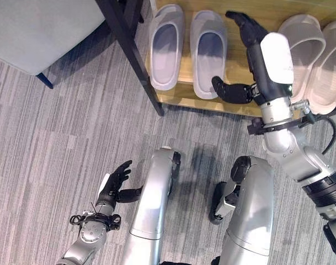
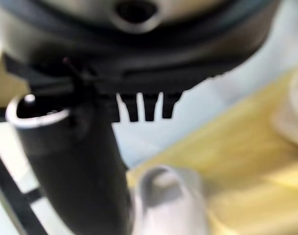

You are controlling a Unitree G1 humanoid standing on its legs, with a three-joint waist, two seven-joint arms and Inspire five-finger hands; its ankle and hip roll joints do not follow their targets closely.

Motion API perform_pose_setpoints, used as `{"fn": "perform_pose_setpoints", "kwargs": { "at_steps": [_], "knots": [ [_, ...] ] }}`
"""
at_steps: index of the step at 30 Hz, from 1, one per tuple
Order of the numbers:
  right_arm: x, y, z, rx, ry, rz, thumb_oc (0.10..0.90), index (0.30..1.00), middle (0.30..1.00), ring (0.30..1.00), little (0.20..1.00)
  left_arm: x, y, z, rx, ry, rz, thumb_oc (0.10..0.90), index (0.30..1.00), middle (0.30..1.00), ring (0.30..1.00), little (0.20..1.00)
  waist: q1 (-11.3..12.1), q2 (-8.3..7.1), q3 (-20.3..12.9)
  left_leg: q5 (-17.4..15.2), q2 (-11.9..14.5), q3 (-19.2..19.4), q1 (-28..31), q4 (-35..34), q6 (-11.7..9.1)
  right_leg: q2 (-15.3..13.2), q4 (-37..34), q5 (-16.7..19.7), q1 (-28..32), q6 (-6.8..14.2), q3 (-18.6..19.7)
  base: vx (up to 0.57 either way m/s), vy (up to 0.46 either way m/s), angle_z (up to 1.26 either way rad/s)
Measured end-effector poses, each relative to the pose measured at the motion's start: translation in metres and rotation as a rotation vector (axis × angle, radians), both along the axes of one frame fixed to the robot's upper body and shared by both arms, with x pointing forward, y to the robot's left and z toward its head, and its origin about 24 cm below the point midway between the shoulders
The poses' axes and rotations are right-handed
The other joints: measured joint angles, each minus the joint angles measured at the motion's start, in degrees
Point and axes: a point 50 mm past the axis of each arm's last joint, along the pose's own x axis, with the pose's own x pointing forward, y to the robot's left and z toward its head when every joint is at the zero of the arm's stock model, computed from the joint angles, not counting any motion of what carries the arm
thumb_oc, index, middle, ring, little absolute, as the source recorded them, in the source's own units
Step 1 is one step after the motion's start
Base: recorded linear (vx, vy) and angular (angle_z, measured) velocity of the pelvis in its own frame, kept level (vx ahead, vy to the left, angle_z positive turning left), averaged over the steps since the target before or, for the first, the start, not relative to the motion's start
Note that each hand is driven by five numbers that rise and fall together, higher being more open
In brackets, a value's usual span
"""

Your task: Arrange the slippers neatly on the shoe rack.

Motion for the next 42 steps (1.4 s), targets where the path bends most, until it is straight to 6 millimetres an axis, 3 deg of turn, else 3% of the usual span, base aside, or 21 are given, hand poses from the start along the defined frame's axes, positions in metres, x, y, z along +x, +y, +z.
{"fn": "perform_pose_setpoints", "kwargs": {
  "at_steps": [3, 6, 9, 15, 35, 42],
  "knots": [
    [-0.023, -0.02, -0.066, 0.391, 0.12, -0.067, 0.8, 0.9, 0.9, 0.9, 0.9, 0.0, -0.004, -0.003, -0.028, -0.006, 0.035, 0.8, 0.9, 0.9, 0.9, 0.9, -1.2, -0.71, 0.0, -1.0, 0.2, 0.1, -0.1, 1.0, -0.3, 0.7, 1.0, -0.3, -0.6, 0.3, 0.1, 0.04, 0.011, -0.1],
    [-0.031, 0.004, -0.082, 0.572, 0.134, 0.033, 0.8, 0.9, 0.9, 0.9, 0.9, 0.0, 0.001, -0.004, -0.016, 0.0, 0.053, 0.8, 0.9, 0.9, 0.9, 0.9, -2.4, -0.72, 0.0, -1.0, 0.4, 0.1, 0.1, 1.2, -0.3, 1.0, 1.2, -0.2, -0.6, 0.2, 0.2, 0.0, 0.02, -0.07],
    [-0.019, 0.016, -0.078, 0.622, 0.189, 0.11, 0.8, 0.9, 0.9, 0.9, 0.9, -0.001, 0.001, -0.005, -0.004, 0.003, 0.056, 0.8, 0.9, 0.9, 0.9, 0.9, -2.3, -0.76, 0.0, -1.0, 0.9, -0.3, 0.1, 1.6, -0.4, 1.1, 1.3, 0.0, -0.6, -0.4, 0.0, -0.01, 0.01, -0.06],
    [-0.003, 0.025, -0.078, 0.612, 0.258, 0.139, 0.8, 0.9, 0.9, 0.9, 0.9, -0.003, -0.009, -0.008, -0.006, 0.017, 0.018, 0.8, 0.9, 0.9, 0.9, 0.9, 0.3, -0.73, 0.0, -1.0, 1.0, -0.2, -0.1, 1.6, -0.5, 1.2, 1.4, 0.0, -0.8, -0.3, 0.0, 0.0, 0.002, 0.0],
    [0.001, 0.027, -0.075, 0.61, 0.242, 0.117, 0.8, 0.9, 0.9, 0.9, 0.9, -0.004, -0.012, -0.011, 0.008, 0.026, 0.0, 0.8, 0.9, 0.9, 0.9, 0.9, 0.3, -0.67, 0.0, -0.9, 0.8, 0.9, 0.1, 1.4, -0.5, 1.0, 2.1, -0.2, -1.3, 0.0, 1.3, 0.0, 0.0, 0.0],
    [0.021, 0.025, -0.062, 0.585, 0.202, 0.051, 0.8, 0.9, 0.9, 0.9, 0.9, -0.007, -0.012, -0.018, 0.021, 0.057, -0.004, 0.8, 0.9, 0.9, 0.9, 0.9, 0.4, -0.54, 0.0, -0.6, 0.9, 0.6, 0.4, 1.2, -1.3, 1.0, 2.2, 0.0, -1.2, -0.7, 1.1, 0.0, 0.0, 0.0]
  ]
}}
